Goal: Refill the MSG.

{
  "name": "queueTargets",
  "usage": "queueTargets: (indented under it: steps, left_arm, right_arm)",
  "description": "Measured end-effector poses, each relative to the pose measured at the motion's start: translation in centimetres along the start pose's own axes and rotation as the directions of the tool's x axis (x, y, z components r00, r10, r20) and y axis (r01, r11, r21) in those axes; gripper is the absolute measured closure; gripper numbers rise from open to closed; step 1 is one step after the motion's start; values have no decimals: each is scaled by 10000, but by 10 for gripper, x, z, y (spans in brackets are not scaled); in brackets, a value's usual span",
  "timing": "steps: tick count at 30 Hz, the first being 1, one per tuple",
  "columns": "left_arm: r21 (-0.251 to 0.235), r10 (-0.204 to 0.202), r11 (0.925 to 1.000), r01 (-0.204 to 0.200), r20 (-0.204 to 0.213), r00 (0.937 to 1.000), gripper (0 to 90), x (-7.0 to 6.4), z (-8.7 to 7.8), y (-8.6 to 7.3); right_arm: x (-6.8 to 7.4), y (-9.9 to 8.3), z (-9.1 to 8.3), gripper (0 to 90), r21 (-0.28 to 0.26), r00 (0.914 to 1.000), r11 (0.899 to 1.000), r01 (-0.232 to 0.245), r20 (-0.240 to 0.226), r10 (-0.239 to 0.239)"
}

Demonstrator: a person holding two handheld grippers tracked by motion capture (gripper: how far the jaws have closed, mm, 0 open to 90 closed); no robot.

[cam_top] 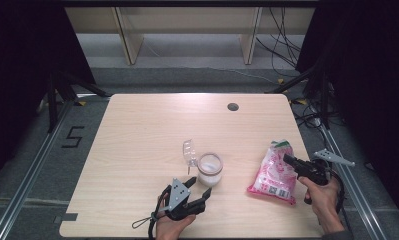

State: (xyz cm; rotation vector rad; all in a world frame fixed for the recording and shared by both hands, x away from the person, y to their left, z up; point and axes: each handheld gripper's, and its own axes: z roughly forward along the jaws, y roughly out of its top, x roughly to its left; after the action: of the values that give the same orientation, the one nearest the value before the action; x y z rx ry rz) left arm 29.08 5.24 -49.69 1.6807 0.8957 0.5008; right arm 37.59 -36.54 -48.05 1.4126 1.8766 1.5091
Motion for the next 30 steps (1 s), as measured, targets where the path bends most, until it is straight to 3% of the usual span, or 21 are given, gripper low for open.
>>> queueTargets:
  steps: [1, 4, 6, 9, 10, 13, 14, 15, 17, 18, 19, 20, 22, 23, 24, 25, 30]
  left_arm:
    - [-18, -57, 10000, 57, -17, 10000, 378, 0, 0, 0]
    - [-43, -145, 9999, 145, -32, 9999, 374, 0, 0, 0]
    - [-28, 5, 10000, -4, 60, 10000, 373, 1, 2, -1]
    - [49, -13, 10000, 13, 3, 10000, 373, 0, 2, 0]
    - [33, -10, 10000, 10, -17, 10000, 373, 1, 3, 0]
    - [61, 4, 10000, -3, -53, 10000, 372, 2, 2, 0]
    - [45, 35, 10000, -34, -44, 10000, 372, 3, 2, -1]
    - [15, -16, 10000, 17, -98, 10000, 372, 4, 2, -1]
    - [12, -54, 10000, 54, -134, 9999, 372, 5, 1, -2]
    - [2, -47, 10000, 47, -103, 9999, 372, 4, 1, -2]
    - [17, -12, 10000, 12, -107, 9999, 372, 4, 1, -3]
    - [19, -21, 10000, 21, -114, 9999, 372, 5, 1, -3]
    - [21, -125, 9999, 125, -177, 9998, 372, 6, 0, -4]
    - [-6, -116, 9999, 116, -203, 9997, 370, 7, 0, -4]
    - [-53, -85, 10000, 84, -185, 9998, 368, 9, 0, -3]
    - [-27, -158, 9999, 157, -282, 9995, 369, 10, -1, -3]
    - [-54, -139, 9999, 137, -357, 9993, 367, 13, -3, -3]
  right_arm:
    - [2, -1, 0, 874, 72, 9998, 9998, -175, 53, 175]
    - [2, -2, 1, 854, 259, 9992, 9993, 263, 309, -270]
    - [2, -2, 2, 845, 336, 9979, 9984, 447, 453, -462]
    - [2, -3, 2, 829, 313, 9983, 9989, 335, 465, -349]
    - [4, -3, -1, 828, 490, 9989, 9988, -13, 467, -10]
    - [1, -3, -2, 797, 315, 9981, 9992, 245, 557, -263]
    - [5, -4, -3, 797, 390, 9979, 9989, -253, 609, 229]
    - [4, -5, -4, 789, 403, 9978, 9992, -36, 668, 9]
    - [6, -6, -8, 769, 566, 9957, 9984, -39, 922, -13]
    - [4, -7, -10, 754, 548, 9961, 9981, 284, 820, -329]
    - [8, -8, -11, 749, 603, 9955, 9981, -149, 939, 92]
    - [7, -9, -13, 741, 683, 9940, 9973, 269, 1036, -340]
    - [7, -10, -12, 722, 505, 9931, 9976, 470, 1049, -521]
    - [8, -10, -13, 704, 564, 9949, 9981, 246, 964, -300]
    - [11, -10, -15, 686, 611, 9927, 9981, -123, 1207, 48]
    - [10, -10, -16, 672, 472, 9922, 9988, 102, 1240, -160]
    - [12, -12, -27, 603, 168, 9878, 9997, -176, 1552, 148]
